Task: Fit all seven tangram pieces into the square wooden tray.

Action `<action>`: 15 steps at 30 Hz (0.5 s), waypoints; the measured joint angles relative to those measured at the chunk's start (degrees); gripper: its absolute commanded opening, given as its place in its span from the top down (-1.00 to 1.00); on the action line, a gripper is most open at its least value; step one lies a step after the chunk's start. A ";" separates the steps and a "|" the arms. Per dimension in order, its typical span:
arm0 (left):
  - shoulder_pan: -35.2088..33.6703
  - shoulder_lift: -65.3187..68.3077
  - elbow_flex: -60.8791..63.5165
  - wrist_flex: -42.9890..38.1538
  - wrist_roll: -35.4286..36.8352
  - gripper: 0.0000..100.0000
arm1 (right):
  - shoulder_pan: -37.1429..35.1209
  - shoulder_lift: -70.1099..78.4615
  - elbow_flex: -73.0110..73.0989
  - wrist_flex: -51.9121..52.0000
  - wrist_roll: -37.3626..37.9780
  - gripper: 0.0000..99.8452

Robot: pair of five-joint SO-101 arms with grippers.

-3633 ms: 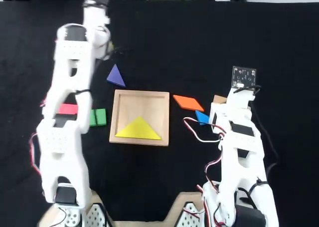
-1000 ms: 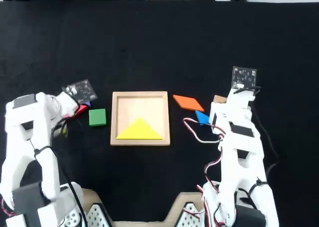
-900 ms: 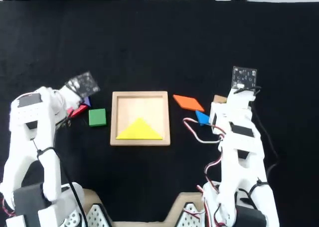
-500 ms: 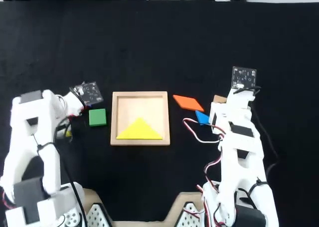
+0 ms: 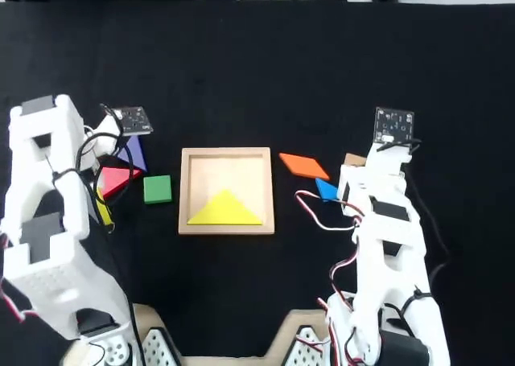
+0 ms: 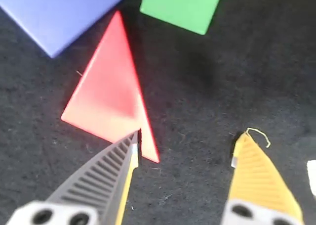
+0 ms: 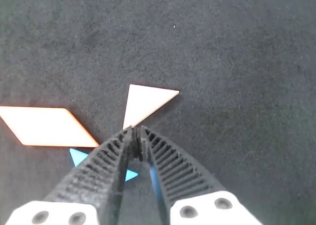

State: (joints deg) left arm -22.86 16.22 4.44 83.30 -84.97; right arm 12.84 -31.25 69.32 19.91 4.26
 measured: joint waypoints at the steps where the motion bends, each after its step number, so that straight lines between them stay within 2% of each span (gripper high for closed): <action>1: 0.00 0.97 -0.97 0.26 0.00 0.40 | 0.00 0.00 0.00 0.00 0.00 0.98; 15: 0.09 3.87 -4.66 0.79 -0.09 0.40 | 0.00 0.00 0.00 0.00 0.00 0.98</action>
State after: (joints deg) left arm -22.77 20.09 -0.22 84.09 -85.05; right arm 12.84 -31.25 69.32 19.91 4.26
